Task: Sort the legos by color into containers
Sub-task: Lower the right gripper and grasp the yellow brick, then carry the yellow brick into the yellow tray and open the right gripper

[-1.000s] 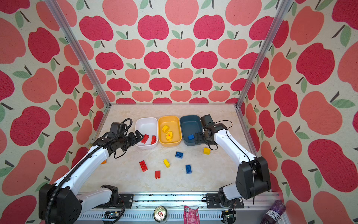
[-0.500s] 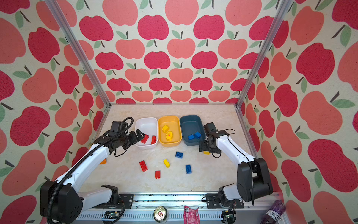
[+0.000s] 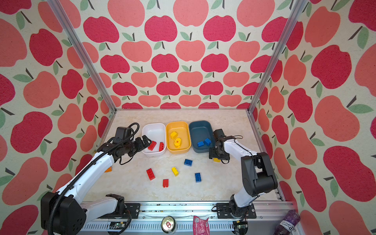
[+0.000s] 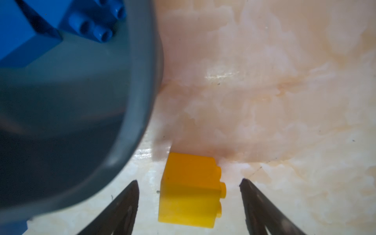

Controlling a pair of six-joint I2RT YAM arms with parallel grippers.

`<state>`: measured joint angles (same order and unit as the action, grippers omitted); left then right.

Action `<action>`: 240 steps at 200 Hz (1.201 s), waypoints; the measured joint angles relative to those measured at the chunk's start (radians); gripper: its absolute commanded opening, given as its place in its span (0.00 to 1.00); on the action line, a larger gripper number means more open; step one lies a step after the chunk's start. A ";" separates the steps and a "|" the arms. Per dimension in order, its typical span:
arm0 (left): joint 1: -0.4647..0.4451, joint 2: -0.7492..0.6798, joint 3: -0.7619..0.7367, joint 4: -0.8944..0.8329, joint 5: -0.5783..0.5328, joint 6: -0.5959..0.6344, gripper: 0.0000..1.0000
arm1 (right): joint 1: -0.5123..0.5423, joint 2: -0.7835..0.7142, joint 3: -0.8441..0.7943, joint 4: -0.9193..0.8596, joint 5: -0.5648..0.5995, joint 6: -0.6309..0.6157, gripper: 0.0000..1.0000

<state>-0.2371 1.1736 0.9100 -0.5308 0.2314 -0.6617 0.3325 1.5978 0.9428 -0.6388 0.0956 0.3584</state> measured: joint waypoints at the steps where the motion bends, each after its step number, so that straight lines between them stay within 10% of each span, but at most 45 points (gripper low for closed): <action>1: 0.000 0.000 0.000 0.000 -0.001 0.000 0.99 | 0.000 0.000 0.000 0.000 0.000 -0.002 0.73; 86: 0.000 -0.004 0.000 -0.003 -0.013 -0.003 0.99 | -0.008 0.006 -0.006 0.019 0.000 -0.017 0.42; 240: 0.000 -0.009 -0.004 0.001 -0.010 -0.003 0.99 | 0.211 -0.178 0.135 -0.115 -0.012 0.085 0.37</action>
<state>-0.2371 1.1645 0.9062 -0.5297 0.2218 -0.6643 0.5430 1.4200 1.0775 -0.7540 0.0834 0.4438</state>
